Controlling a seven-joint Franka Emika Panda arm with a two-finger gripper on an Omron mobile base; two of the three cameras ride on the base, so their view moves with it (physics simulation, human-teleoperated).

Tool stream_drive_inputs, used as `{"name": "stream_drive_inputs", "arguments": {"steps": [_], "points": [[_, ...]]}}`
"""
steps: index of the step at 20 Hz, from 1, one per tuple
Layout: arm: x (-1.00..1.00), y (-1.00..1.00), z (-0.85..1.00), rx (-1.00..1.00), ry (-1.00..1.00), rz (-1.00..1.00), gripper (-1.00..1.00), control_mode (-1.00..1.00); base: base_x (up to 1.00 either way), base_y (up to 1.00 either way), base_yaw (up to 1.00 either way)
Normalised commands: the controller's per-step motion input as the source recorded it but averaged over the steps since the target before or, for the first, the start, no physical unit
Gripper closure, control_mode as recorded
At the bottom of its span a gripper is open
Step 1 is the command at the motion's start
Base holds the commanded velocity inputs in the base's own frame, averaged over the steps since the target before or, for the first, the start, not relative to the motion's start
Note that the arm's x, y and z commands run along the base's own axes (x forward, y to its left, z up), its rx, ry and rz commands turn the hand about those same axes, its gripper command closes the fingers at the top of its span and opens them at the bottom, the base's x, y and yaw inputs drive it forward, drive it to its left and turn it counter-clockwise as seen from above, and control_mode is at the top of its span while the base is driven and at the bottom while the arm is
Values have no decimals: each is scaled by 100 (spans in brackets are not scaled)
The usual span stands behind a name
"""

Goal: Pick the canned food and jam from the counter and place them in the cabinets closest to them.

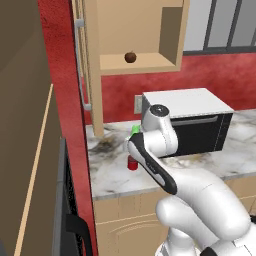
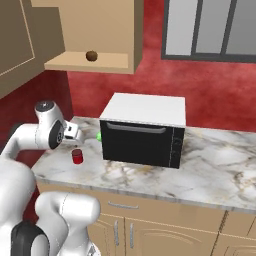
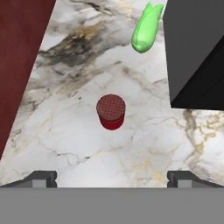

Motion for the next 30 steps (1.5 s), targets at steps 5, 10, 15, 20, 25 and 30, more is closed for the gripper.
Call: {"name": "stream_drive_inputs", "arguments": {"steps": [5,10,15,20,25,30], "points": [[26,4,-27,0,2,-1,-100,-100,0,0,0],[20,6,-33,0,2,-1,-100,-100,0,0,0],[23,6,-30,-2,1,0,-100,-100,0,0,0],[24,4,-27,-4,0,0,-100,-100,0,0,0],[20,2,-25,-5,1,0,-100,-100,0,0,0],[14,2,-15,-4,1,0,-100,-100,0,0,0]]}}
